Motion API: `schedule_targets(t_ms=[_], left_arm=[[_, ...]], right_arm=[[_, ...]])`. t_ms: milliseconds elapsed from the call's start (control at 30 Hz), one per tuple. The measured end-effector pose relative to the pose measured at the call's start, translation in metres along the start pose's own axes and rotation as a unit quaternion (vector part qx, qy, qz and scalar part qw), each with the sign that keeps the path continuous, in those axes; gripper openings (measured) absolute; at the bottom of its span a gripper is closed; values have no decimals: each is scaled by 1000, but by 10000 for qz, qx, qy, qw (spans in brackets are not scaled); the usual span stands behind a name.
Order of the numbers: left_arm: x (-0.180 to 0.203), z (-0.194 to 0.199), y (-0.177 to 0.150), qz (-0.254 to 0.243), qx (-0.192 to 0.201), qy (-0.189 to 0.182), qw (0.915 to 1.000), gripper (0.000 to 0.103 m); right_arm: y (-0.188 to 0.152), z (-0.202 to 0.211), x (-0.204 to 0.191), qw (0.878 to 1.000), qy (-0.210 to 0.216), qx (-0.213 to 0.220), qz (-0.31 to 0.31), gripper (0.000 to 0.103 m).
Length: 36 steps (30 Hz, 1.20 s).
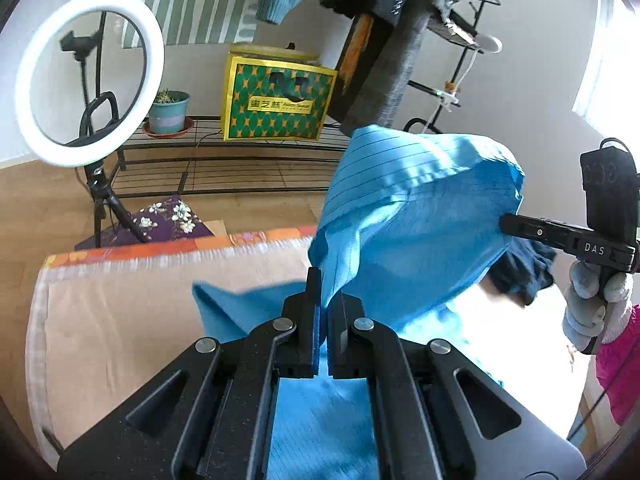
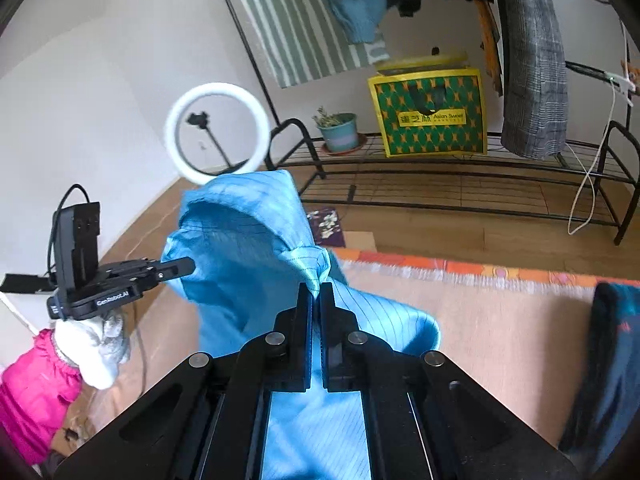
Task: Fold large clothes
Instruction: 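Lift the shirt end with both tools and fold it over the body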
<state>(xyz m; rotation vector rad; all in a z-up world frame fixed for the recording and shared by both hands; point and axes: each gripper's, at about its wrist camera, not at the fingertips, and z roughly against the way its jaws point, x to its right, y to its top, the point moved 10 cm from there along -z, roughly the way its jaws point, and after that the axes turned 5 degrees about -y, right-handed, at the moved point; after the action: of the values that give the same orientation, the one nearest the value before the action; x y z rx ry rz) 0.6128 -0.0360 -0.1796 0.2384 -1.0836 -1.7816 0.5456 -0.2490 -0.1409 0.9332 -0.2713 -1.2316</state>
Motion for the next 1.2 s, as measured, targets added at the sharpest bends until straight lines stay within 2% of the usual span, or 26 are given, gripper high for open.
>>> schedule_targets(t_ms=[133,333,433,567,733,800,900,967,1067,1200], left_arm=[[34,34,-28,-266,16,27,9996,0],[67,75,-79,-215,5,-114,9997,0],[82,85,-110,-239,-97,-132,9996,0],[96,92,-165,-141,-349,-157,9992,0],[106,89,-230,-323,-798,11,9963,0],[109,85,-253,-239,-1059,-114,9940,0],[113,90,-271,-369,-1180,37,9923,0],[115,99,-274,-291,-1194,-40,9924,0],[112,116,-268,14,-1094,-140,9939,9],[119,153,-262,328,-825,-387,9953,13]], right_arm=[[-32,35,-26,10000,70,-34,13,2],[-89,81,-61,9997,186,-155,89,2],[-126,95,-70,9992,93,-324,202,2],[-177,103,-77,9978,119,-626,164,2],[-237,107,-87,9947,146,-996,217,0],[-261,105,-90,9927,52,-1156,326,0],[-286,108,-93,9909,28,-1301,358,0],[-291,118,-98,9910,117,-1276,398,0],[-288,142,-101,9930,225,-1130,270,1],[-279,191,-103,9969,361,-691,63,1]])
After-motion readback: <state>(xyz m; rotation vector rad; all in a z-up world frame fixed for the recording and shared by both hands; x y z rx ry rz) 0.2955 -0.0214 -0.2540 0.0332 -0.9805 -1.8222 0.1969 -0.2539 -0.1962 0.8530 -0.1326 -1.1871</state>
